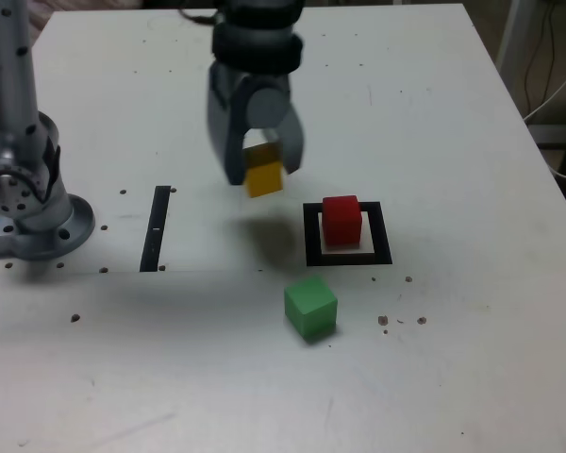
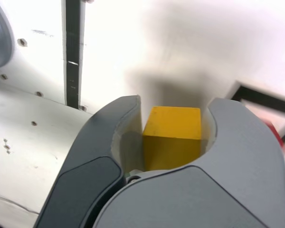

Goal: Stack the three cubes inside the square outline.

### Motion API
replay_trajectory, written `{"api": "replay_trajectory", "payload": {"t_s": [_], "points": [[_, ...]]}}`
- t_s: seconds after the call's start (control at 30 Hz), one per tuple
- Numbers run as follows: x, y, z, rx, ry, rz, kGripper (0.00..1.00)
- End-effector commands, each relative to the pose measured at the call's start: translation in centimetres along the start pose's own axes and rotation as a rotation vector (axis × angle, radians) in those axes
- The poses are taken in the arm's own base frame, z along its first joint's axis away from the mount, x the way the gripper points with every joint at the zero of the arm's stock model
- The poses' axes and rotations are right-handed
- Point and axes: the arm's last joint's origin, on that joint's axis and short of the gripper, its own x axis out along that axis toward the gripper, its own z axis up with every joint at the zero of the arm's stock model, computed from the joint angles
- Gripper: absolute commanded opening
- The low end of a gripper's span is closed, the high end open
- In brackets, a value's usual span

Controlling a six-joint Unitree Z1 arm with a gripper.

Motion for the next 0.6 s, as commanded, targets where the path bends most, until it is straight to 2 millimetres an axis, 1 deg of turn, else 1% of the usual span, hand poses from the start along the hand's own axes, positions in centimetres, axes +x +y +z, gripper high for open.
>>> {"api": "replay_trajectory", "payload": {"t_s": [0.0,0.17,0.27,0.37,0.57], "points": [[-0.4,-1.1,0.6,0.042,-0.006,0.007,0.21],[-1.6,-3.7,2.0,0.126,-0.056,0.032,0.22],[-1.8,-5.0,2.8,0.159,-0.074,0.045,0.22],[-1.5,-5.6,3.5,0.175,-0.071,0.053,0.22],[-0.8,-5.9,4.8,0.206,-0.062,0.076,0.22]]}}
